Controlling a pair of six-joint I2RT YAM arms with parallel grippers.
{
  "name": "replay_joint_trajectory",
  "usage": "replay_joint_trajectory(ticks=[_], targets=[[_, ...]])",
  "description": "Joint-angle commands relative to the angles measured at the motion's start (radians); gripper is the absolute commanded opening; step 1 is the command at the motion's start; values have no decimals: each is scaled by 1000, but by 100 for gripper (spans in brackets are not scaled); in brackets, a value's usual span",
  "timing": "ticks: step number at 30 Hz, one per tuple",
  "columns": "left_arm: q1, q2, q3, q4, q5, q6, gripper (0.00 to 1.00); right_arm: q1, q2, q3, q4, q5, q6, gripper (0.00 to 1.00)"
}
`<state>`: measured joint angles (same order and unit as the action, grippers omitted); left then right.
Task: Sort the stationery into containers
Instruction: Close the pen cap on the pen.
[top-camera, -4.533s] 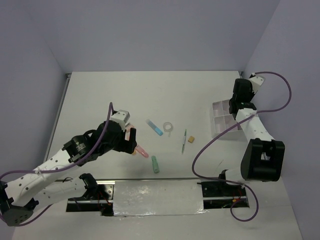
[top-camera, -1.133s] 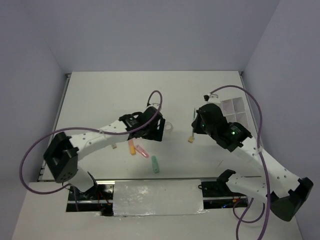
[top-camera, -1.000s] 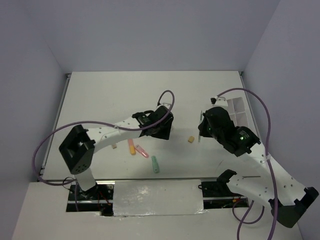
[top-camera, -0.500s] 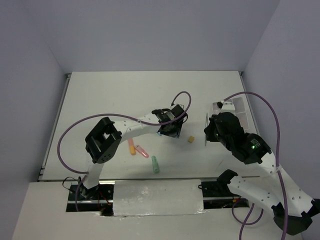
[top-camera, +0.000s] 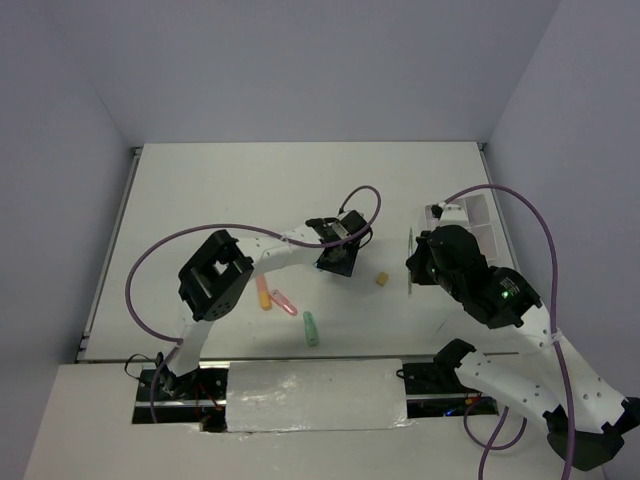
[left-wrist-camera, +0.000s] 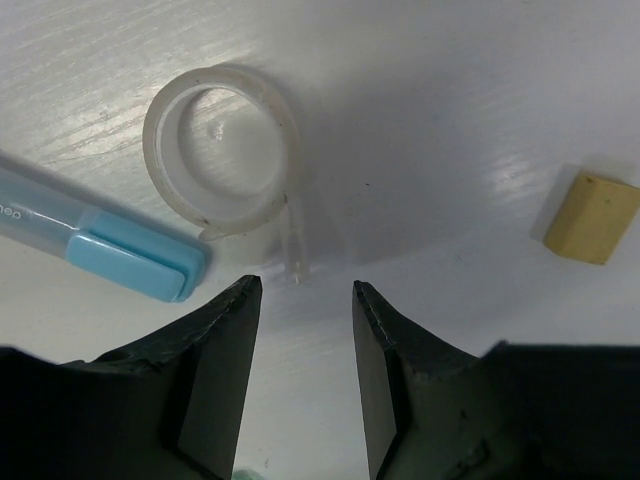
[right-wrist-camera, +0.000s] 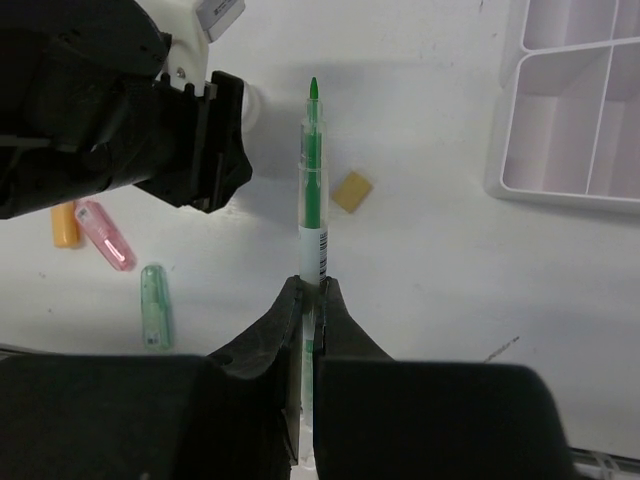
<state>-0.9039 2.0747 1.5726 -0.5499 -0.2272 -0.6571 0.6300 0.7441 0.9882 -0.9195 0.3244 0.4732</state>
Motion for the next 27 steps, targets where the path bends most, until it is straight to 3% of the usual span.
replay_joint_trajectory(ticks=[1,17,27], targets=[[14,16,3,19,11,17,54,-4,-8,-6,37,-13,-19,2],[23,64,23,22,16,19,47,-4,-17,-13,36,-18,-27,1],[17,99,20,-21,-24,10,34,-6,-20,-10,45,-22,-33,1]])
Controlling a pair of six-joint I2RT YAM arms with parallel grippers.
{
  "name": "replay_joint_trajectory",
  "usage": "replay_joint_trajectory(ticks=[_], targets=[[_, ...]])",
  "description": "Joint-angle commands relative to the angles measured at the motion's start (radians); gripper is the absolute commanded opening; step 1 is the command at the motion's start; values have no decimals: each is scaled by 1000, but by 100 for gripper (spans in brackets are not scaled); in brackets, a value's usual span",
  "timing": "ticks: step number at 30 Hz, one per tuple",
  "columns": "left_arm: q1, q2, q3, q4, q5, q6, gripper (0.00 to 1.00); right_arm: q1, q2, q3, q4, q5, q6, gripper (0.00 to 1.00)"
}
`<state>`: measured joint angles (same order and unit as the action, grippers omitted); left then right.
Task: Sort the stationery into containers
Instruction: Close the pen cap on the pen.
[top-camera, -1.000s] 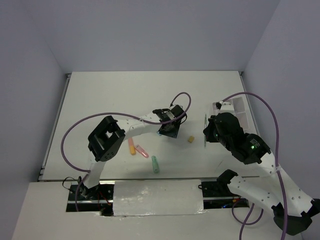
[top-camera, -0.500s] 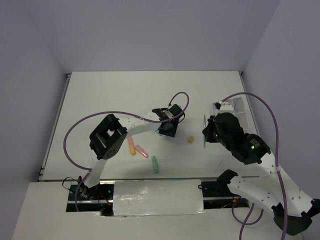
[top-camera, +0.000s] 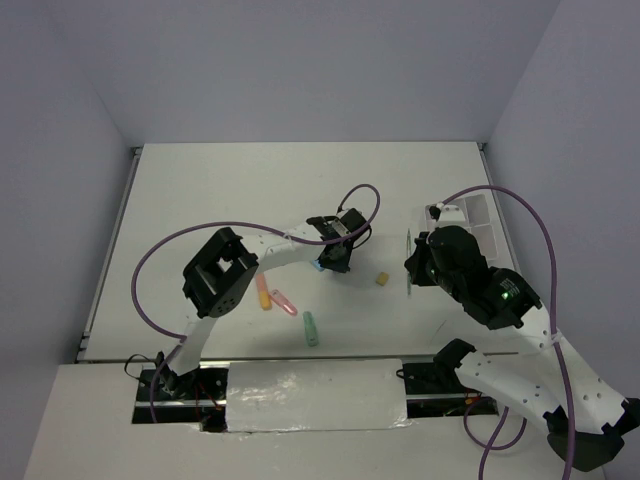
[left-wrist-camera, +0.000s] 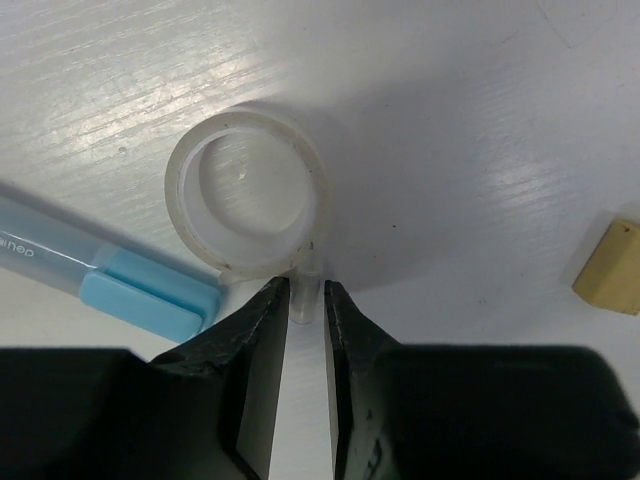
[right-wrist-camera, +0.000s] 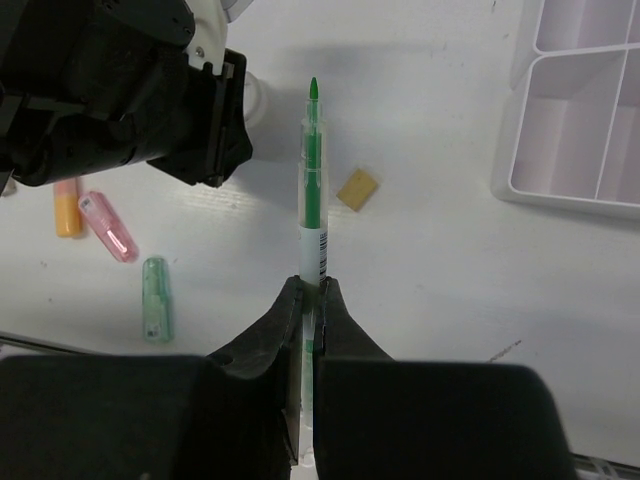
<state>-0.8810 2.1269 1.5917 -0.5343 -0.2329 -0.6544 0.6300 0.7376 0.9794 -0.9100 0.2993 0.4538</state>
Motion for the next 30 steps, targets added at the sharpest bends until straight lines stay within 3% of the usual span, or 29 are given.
replay_joint_trajectory(ticks=[1,14,24,30], targets=[[-9,51,2,-42,-26,6,34,-4,-14,1,36,3,-15,1],[-47,108,28,-105,-66,12,34,-6,-18,15,31,6,-23,1],[-58,87,-15,-70,-48,1,5,-4,-30,-1,46,14,-18,0],[-58,-56,-88,-3,-5,-10,0,-4,-67,-27,94,-12,-27,0]])
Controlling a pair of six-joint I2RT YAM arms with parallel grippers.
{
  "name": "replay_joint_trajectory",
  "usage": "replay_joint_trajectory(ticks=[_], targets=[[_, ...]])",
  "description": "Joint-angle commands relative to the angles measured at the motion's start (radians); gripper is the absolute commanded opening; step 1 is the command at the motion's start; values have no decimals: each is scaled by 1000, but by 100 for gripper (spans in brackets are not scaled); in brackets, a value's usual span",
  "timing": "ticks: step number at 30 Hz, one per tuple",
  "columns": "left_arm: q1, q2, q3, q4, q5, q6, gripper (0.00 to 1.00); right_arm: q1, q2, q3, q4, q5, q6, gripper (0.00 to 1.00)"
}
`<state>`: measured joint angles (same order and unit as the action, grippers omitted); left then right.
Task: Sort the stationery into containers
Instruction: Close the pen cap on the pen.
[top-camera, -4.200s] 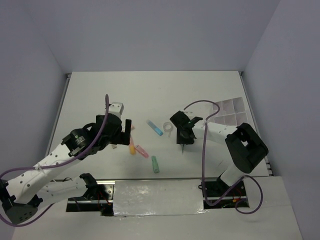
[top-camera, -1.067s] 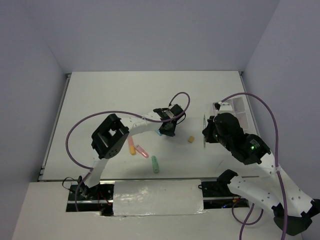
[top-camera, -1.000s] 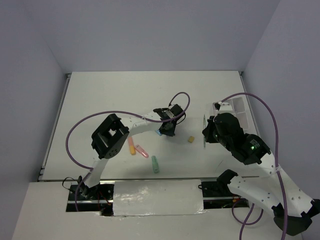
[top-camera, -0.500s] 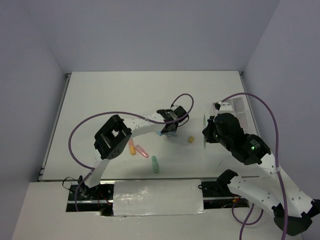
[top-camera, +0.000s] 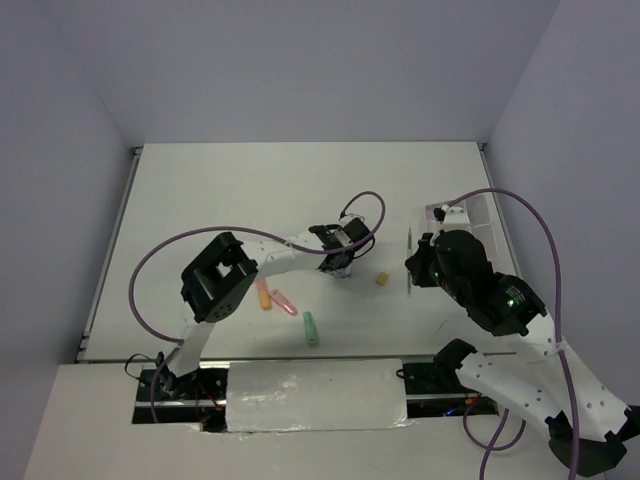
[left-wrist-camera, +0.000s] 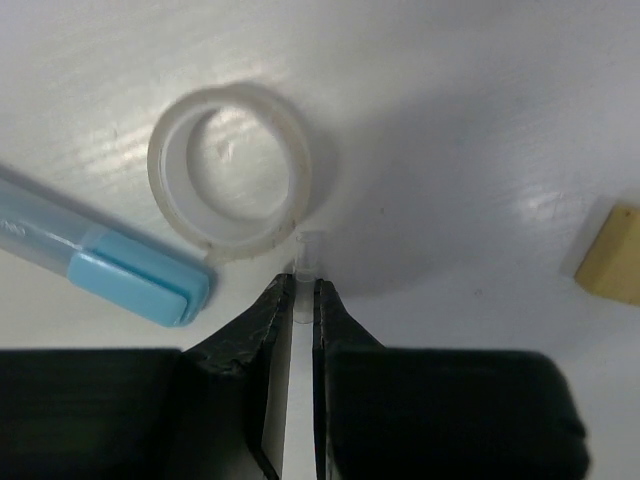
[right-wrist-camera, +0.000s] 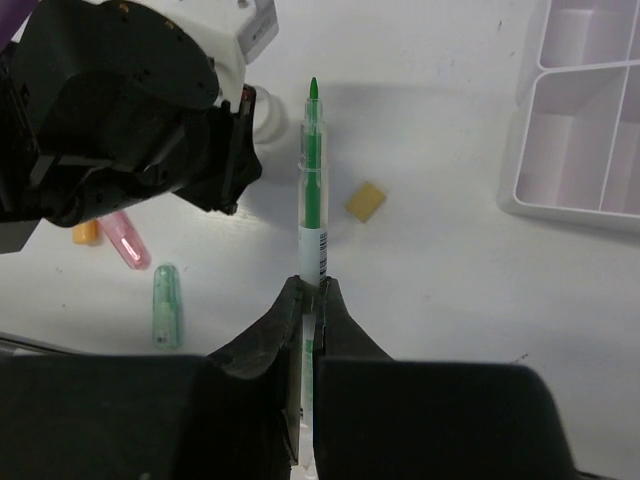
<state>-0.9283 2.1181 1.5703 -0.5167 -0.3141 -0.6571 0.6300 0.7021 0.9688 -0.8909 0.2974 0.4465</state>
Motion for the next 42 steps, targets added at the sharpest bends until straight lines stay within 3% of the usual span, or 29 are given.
replay_joint_trajectory(ticks=[1,9,14,16,20,23,26,31,42], targets=[[-10,-75,-97,21,82,-12,0,-4,-42,-30,89,-21,-22,0],[-9,-341,-182,188,115,-44,0,-4,-102,-94,228,-161,-61,0],[-7,-480,-226,211,55,-82,0,-4,-134,-171,312,-231,-45,0],[-4,-613,-294,265,27,-108,0,-4,-165,-218,404,-292,-31,0],[2,-798,-475,492,35,-108,0,-1,-185,-295,539,-440,27,0],[3,-942,-650,801,55,-111,3,-1,-197,-386,718,-596,90,0],[5,-1053,-810,952,76,-127,5,8,-196,-447,820,-632,138,0],[5,-1145,-904,1152,136,-113,5,57,-175,-519,1010,-698,216,0],[5,-1185,-952,1265,205,-101,5,226,-85,-461,1020,-564,166,0]])
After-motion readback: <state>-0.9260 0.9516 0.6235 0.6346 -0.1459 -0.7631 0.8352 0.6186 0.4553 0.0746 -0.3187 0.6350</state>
